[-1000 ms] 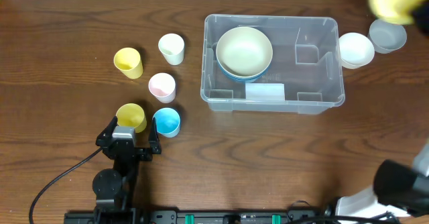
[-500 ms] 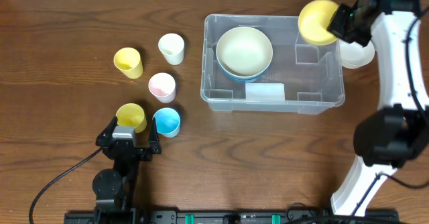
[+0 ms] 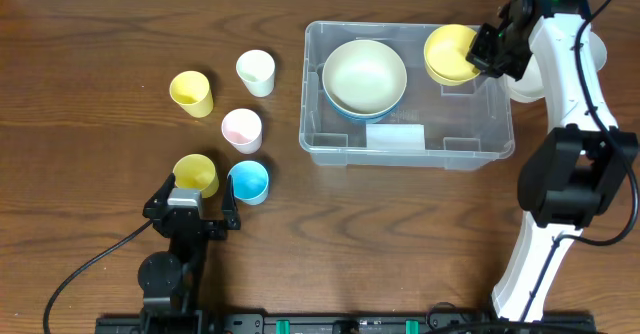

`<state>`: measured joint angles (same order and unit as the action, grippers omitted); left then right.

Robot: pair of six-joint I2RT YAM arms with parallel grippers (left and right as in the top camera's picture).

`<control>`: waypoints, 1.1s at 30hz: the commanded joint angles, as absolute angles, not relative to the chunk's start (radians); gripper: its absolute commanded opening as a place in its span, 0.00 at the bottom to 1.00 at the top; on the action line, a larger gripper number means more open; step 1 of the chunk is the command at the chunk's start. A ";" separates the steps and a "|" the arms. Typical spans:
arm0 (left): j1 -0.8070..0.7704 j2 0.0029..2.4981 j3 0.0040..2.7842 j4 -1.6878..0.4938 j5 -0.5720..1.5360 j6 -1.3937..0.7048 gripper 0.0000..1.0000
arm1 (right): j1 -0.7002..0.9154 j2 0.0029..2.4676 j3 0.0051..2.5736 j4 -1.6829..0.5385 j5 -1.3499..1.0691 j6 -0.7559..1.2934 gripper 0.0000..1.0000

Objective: Pack container
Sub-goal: 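Carry the yellow bowl into the container's right side and release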

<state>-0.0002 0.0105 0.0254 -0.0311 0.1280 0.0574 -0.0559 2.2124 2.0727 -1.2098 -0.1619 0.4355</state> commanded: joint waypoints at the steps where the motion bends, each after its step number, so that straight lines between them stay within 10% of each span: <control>1: 0.006 0.005 0.004 -0.059 0.139 0.071 0.98 | -0.032 2.241 2.064 -1.203 -0.183 0.421 0.01; 24: 0.006 0.005 0.004 -0.059 0.139 0.071 0.98 | -0.014 2.349 2.064 -1.164 -0.131 0.433 0.05; 33: 0.006 0.005 0.004 -0.059 0.139 0.071 0.98 | -0.013 2.349 2.064 -1.166 -0.131 0.433 0.35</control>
<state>-0.0002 0.0105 0.0254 -0.0307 0.1280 0.0574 -0.0143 2.3329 2.0708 -1.1637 -0.1421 0.4294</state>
